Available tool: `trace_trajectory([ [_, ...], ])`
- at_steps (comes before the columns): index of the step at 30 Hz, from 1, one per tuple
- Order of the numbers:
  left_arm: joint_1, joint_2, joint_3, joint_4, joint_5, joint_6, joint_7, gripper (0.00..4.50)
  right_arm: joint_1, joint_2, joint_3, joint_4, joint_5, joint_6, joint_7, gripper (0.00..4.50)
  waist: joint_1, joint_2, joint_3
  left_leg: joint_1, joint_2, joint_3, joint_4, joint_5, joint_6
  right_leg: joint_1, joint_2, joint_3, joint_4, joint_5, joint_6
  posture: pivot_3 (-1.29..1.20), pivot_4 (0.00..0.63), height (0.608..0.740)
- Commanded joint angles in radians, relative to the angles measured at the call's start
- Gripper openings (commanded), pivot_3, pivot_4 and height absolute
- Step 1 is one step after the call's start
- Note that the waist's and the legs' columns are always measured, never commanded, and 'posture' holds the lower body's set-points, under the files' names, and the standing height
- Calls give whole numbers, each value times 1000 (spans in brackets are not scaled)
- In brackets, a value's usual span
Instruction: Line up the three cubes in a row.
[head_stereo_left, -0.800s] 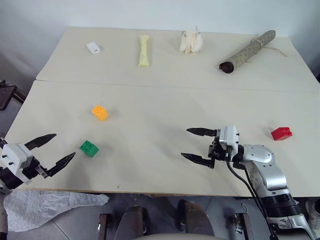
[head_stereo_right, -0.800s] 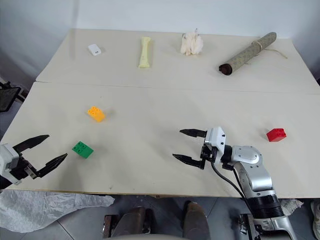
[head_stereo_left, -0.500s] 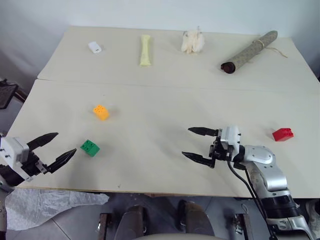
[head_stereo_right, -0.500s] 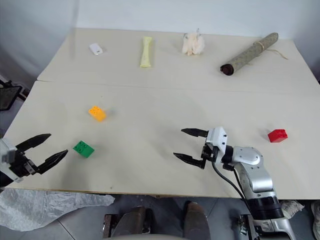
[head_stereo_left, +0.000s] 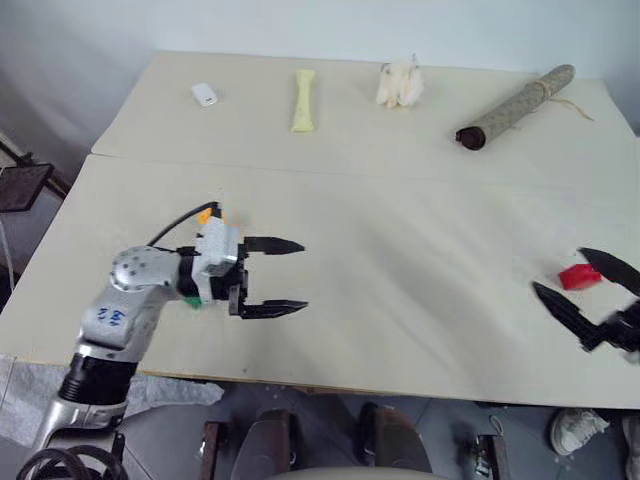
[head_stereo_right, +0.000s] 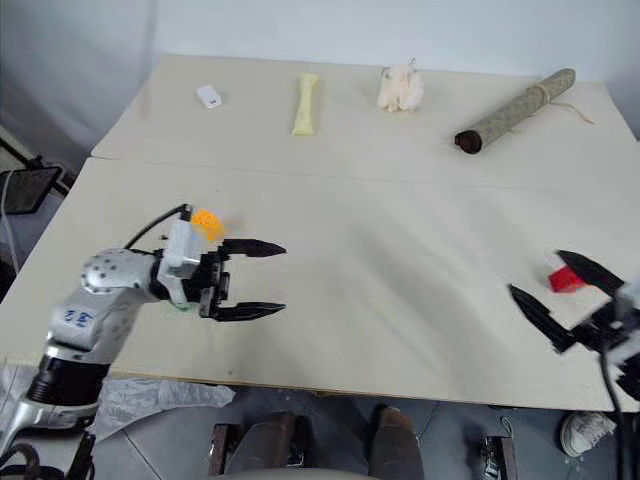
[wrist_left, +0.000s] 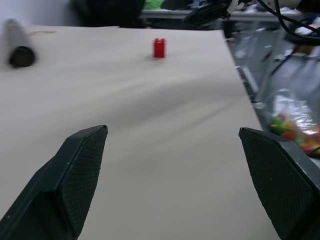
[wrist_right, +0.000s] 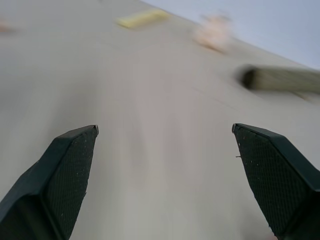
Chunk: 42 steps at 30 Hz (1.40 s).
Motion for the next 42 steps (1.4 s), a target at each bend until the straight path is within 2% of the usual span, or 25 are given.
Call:
trace_trajectory([
  [1, -38, -32, -61, 77, 62, -21, -30, 4483, 84, 44, -71, 36, -27, -50, -20, 4500, -3, 0, 0, 1, 0, 1, 0, 0, 0, 0, 0, 1, 0, 0, 0, 0, 150, 740],
  [4, -82, -92, -87, 134, 99, -41, -12, 4483, 139, 75, -63, 33, -42, -47, -47, 4500, 0, 0, 0, 3, 1, 2, 0, 0, 0, 2, 0, 3, 1, 0, 0, 0, 150, 740],
  [9, -76, -120, -77, 110, 72, -10, -35, 4483, 86, 41, -27, -49, -26, 54, -150, 4500, -12, 0, 0, 9, 2, 1, -1, 0, 1, 2, 1, 10, 2, 0, 0, 0, 150, 740],
  [13, -79, -143, -60, 46, 21, 81, -2, 4483, -29, -98, 11, -70, -30, 297, -284, 4500, -14, 0, 0, 10, 3, 2, -1, 0, 1, 2, 1, 12, 4, 0, 0, 0, 150, 740],
  [17, -70, -152, -77, 21, 53, 65, 16, 4483, -191, -213, 63, -29, 22, 513, -353, 4500, -5, 0, 0, 10, 2, 1, -1, -1, 1, 2, 1, 13, 3, 0, 0, 0, 150, 740],
  [21, -51, -167, -87, -2, 64, 59, 34, 4483, -339, -313, 159, 63, -13, 725, -433, 4500, 3, 0, 0, 9, 2, 2, 0, -1, 2, 1, 1, 12, 2, 0, 0, 0, 150, 740],
  [28, -22, -180, -85, -32, 77, 48, 73, 4483, -430, -368, 259, 214, -149, 710, -451, 4500, 10, 1, 0, 1, 2, 3, 1, -1, 2, 1, 1, 5, -1, 0, 0, 0, 150, 740],
  [35, -5, -164, -83, -50, 80, 44, 79, 4483, -473, -345, 291, 308, -177, 744, -420, 4500, 4, 1, 0, -2, 2, 2, 4, -1, 2, -1, 1, 2, 0, 0, 0, 0, 150, 740],
  [41, -14, -151, -78, -49, 80, 30, 66, 4483, -492, -301, 319, 396, -206, 674, -407, 4500, 5, 1, 0, -3, 3, 1, 6, -1, 2, -1, 1, 1, 0, 0, 0, 0, 150, 740],
  [42, -14, -147, -77, -50, 80, 29, 63, 4495, -500, -296, 326, 410, -214, 654, -403, 4321, 4, 1, 0, -4, 3, 1, 6, -1, 2, -1, 1, 1, 0, 0, 0, 0, 150, 740],
])
